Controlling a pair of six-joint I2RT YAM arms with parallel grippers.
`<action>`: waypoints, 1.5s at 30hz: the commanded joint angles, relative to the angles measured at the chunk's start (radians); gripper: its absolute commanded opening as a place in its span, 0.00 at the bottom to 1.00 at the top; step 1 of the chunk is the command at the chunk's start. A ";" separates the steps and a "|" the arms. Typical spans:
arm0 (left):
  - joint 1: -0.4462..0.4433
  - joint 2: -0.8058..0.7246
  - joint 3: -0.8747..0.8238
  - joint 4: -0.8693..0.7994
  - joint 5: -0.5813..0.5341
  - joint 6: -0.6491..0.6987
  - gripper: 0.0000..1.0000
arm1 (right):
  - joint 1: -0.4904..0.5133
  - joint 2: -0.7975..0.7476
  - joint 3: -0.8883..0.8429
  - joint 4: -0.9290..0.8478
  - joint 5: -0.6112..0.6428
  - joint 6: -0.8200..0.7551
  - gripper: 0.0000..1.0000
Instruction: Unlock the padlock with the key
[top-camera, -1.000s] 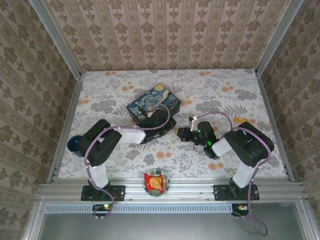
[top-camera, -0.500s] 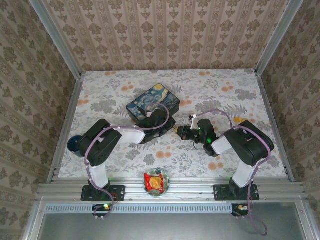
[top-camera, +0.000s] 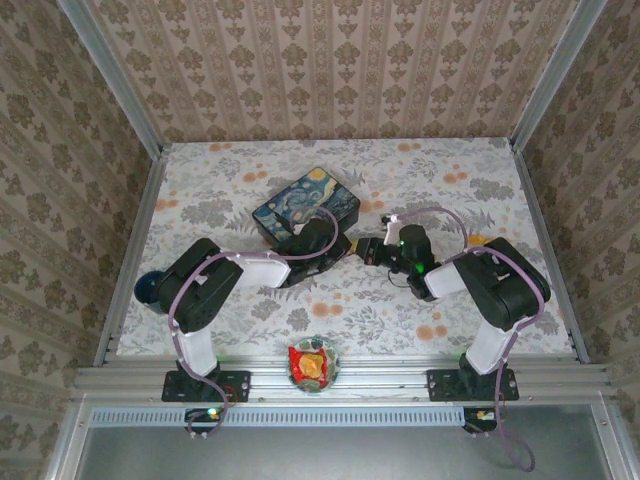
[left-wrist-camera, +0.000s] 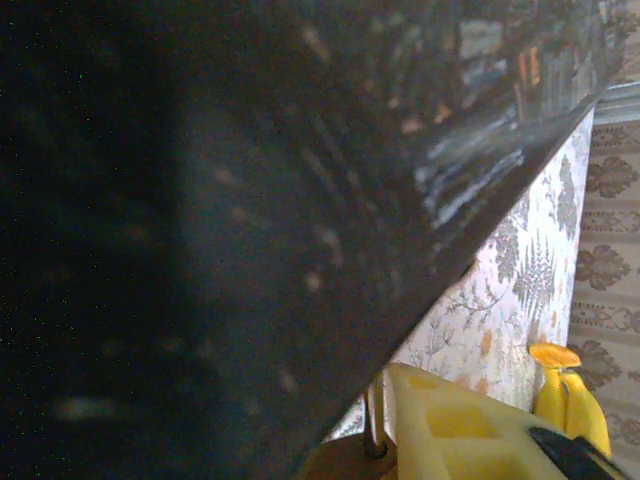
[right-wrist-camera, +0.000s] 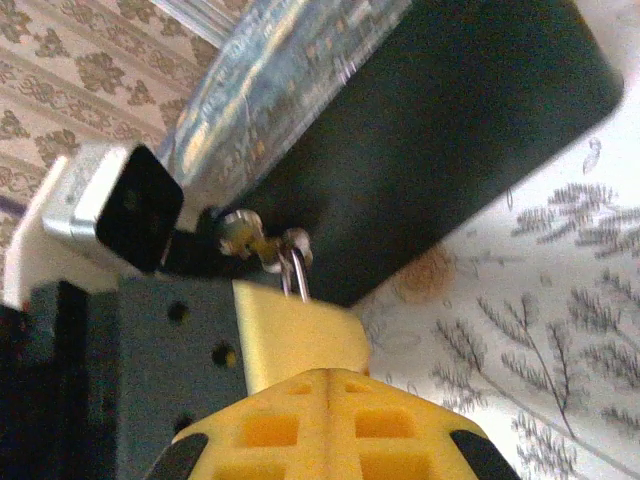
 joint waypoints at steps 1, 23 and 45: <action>-0.031 0.024 -0.023 -0.095 0.164 -0.082 0.00 | -0.002 0.030 0.013 0.071 0.034 -0.006 0.00; -0.024 0.073 -0.044 -0.147 0.157 -0.185 0.25 | 0.024 -0.176 -0.159 -0.024 0.203 -0.077 0.00; -0.032 -0.216 0.021 -0.414 0.003 0.113 0.72 | 0.023 -0.599 -0.130 -0.403 0.283 -0.118 0.00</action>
